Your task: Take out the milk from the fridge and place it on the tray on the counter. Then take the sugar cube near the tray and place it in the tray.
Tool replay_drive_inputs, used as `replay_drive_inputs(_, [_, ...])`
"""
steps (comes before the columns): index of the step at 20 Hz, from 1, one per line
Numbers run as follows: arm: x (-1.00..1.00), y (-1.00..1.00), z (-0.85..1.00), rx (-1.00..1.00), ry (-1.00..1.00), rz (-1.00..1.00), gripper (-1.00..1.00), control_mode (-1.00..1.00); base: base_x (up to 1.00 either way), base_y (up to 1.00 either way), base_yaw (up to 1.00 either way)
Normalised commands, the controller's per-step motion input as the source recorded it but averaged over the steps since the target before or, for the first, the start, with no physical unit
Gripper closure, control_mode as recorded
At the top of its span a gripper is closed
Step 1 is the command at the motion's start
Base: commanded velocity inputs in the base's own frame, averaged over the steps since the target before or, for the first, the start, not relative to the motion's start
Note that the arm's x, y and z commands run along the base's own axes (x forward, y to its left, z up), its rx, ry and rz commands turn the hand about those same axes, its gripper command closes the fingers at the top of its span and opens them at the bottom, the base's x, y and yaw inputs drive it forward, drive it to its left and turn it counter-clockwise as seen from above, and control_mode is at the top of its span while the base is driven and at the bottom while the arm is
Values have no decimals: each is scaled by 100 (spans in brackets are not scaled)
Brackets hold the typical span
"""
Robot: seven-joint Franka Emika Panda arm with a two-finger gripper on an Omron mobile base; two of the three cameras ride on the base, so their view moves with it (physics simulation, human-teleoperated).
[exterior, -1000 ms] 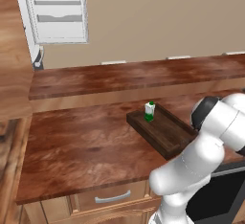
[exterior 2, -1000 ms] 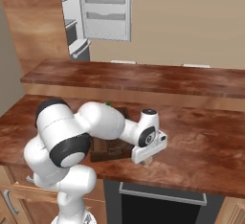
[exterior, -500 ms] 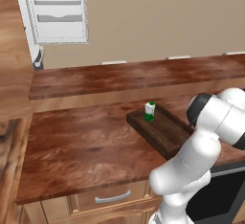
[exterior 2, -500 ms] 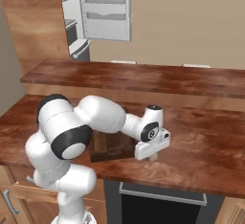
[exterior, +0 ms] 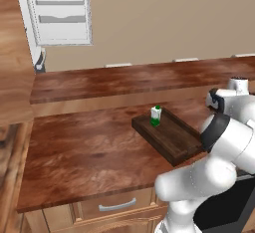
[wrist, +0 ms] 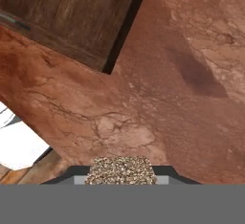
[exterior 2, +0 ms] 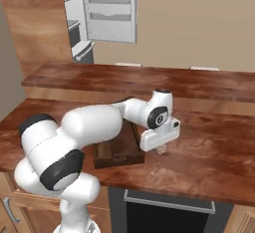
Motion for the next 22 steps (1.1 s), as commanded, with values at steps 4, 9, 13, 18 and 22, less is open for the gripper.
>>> replay_drive_inputs(4, [0,35,25,6,1,7,100,-100,0,0,0])
replay_drive_inputs(9, [18,50,1,7,-4,9,100,-100,0,0,0])
replay_drive_inputs(13, [36,81,0,2,-1,8,100,-100,0,0,0])
replay_drive_inputs(18, [31,81,0,0,0,5,100,-100,0,0,0])
replay_drive_inputs(22, [66,40,-16,2,0,9,100,-100,0,0,0])
